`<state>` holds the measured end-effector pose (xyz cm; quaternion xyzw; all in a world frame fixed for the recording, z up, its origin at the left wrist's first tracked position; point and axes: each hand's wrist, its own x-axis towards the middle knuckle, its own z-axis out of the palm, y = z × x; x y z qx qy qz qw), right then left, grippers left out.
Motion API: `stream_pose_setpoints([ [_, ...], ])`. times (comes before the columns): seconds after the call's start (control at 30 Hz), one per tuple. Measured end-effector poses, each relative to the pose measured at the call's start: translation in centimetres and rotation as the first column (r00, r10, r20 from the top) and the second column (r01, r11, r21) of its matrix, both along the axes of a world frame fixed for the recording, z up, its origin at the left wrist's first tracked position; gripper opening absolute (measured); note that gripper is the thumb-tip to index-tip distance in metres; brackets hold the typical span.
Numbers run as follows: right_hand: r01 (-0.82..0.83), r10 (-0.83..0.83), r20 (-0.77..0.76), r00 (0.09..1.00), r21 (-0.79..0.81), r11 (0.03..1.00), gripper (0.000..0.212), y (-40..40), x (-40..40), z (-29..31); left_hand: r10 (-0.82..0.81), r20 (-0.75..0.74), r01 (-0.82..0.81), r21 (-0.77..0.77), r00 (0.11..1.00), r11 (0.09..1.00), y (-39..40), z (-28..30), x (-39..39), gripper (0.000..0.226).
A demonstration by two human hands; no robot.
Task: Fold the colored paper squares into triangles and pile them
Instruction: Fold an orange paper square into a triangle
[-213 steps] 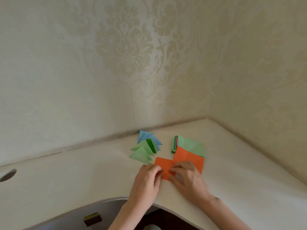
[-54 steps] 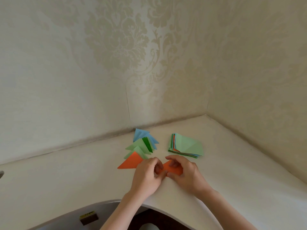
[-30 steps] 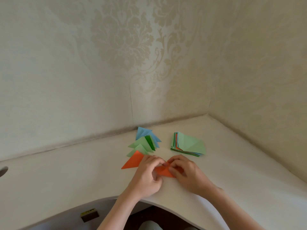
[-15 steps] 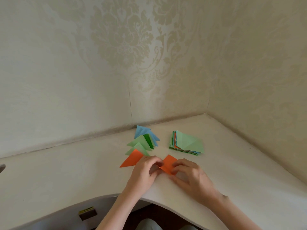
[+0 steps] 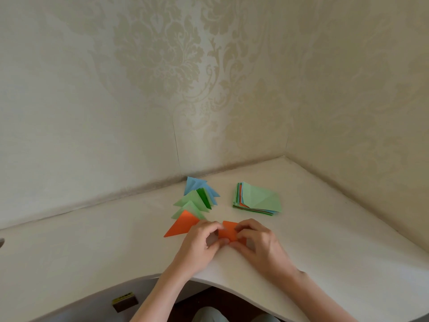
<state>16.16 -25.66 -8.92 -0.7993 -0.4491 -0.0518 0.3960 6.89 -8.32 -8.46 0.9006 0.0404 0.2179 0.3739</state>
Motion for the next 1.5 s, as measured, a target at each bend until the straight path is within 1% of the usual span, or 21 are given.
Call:
stream_pose_setpoints([
  [0.07,0.022,-0.022,-0.001,1.000,0.011,1.000,0.026,-0.2,0.0,0.1,0.014,-0.011,-0.014,-0.057,1.000,0.998,-0.1,0.0,-0.1,0.024],
  [0.13,0.058,-0.058,0.004,0.998,0.010,0.998,0.027,-0.5,0.1,0.1,0.034,0.000,-0.033,-0.089,0.999,0.995,-0.1,0.1,-0.1,0.025],
  [0.27,0.116,-0.116,0.015,0.993,-0.010,0.993,0.024,-0.3,0.1,0.2,0.092,0.043,-0.090,-0.040,0.995,0.995,-0.3,0.2,0.0,0.030],
  [0.37,0.143,-0.143,0.025,0.989,-0.015,0.990,0.023,0.2,-0.1,0.4,0.119,0.042,-0.119,0.008,0.992,0.993,-0.5,0.1,0.2,0.032],
  [0.5,0.127,-0.127,-0.042,0.991,0.004,0.992,0.024,0.2,0.1,0.6,0.127,0.010,-0.127,0.039,0.992,0.991,-0.5,0.2,0.3,0.028],
  [0.6,0.131,-0.130,-0.082,0.988,0.006,0.991,0.034,0.3,0.3,0.7,0.122,-0.039,-0.121,0.021,0.992,0.992,-0.3,0.4,0.5,0.022],
  [0.8,0.076,-0.093,-0.113,0.989,-0.141,0.987,0.050,0.3,1.1,1.0,0.056,-0.124,-0.062,-0.049,0.991,0.997,0.3,1.0,0.4,0.021],
  [0.9,0.022,-0.051,-0.132,0.990,-0.214,0.977,0.051,-0.3,1.3,1.5,0.006,-0.161,-0.009,-0.015,0.987,1.000,0.4,1.5,0.6,0.020],
  [0.97,-0.008,-0.019,-0.116,0.993,-0.228,0.974,0.047,-0.6,1.4,1.8,-0.021,-0.180,0.028,0.034,0.983,0.999,0.5,1.7,0.6,0.017],
  [1.03,-0.010,-0.016,-0.105,0.994,-0.239,0.971,0.045,-0.9,1.3,2.0,-0.033,-0.152,0.055,0.143,0.988,0.988,0.5,1.5,0.6,0.019],
  [1.1,0.005,-0.029,-0.092,0.995,-0.251,0.968,0.049,-1.1,1.1,1.9,-0.023,-0.097,0.048,0.268,0.995,0.962,0.1,1.1,0.5,0.020],
  [1.17,0.036,-0.047,-0.048,0.998,-0.215,0.976,0.051,-1.0,0.9,1.8,-0.010,-0.053,0.028,0.345,0.999,0.938,-0.4,0.9,0.3,0.015],
  [1.2,0.052,-0.058,-0.026,0.998,-0.185,0.981,0.048,-0.9,0.7,1.7,0.001,-0.043,0.015,0.364,0.999,0.931,-0.8,1.0,0.2,0.016],
  [1.23,0.069,-0.072,-0.011,0.997,-0.150,0.986,0.042,-0.9,0.7,1.5,0.020,-0.056,0.003,0.378,0.998,0.926,-1.2,1.1,0.1,0.024],
  [1.33,0.102,-0.103,-0.012,0.995,-0.082,0.991,0.022,-1.0,0.3,1.4,0.060,-0.096,-0.013,0.429,0.994,0.903,-2.5,1.4,-0.5,0.057],
  [1.37,0.097,-0.098,-0.012,0.995,-0.075,0.992,0.019,-1.0,0.1,1.5,0.053,-0.096,-0.006,0.435,0.994,0.900,-2.7,1.5,-0.7,0.062],
  [1.4,0.083,-0.084,-0.008,0.996,-0.071,0.994,0.017,-1.1,0.0,1.5,0.040,-0.089,0.003,0.441,0.995,0.897,-2.8,1.4,-0.8,0.061],
  [1.43,0.071,-0.071,-0.005,0.997,-0.068,0.995,0.017,-1.1,-0.2,1.6,0.027,-0.070,0.007,0.444,0.997,0.896,-2.7,1.2,-0.9,0.056],
  [1.5,0.066,-0.065,0.007,0.998,-0.052,0.996,0.012,-1.0,-0.4,1.6,0.015,-0.007,-0.010,0.444,1.000,0.896,-2.3,0.8,-1.0,0.035],
])
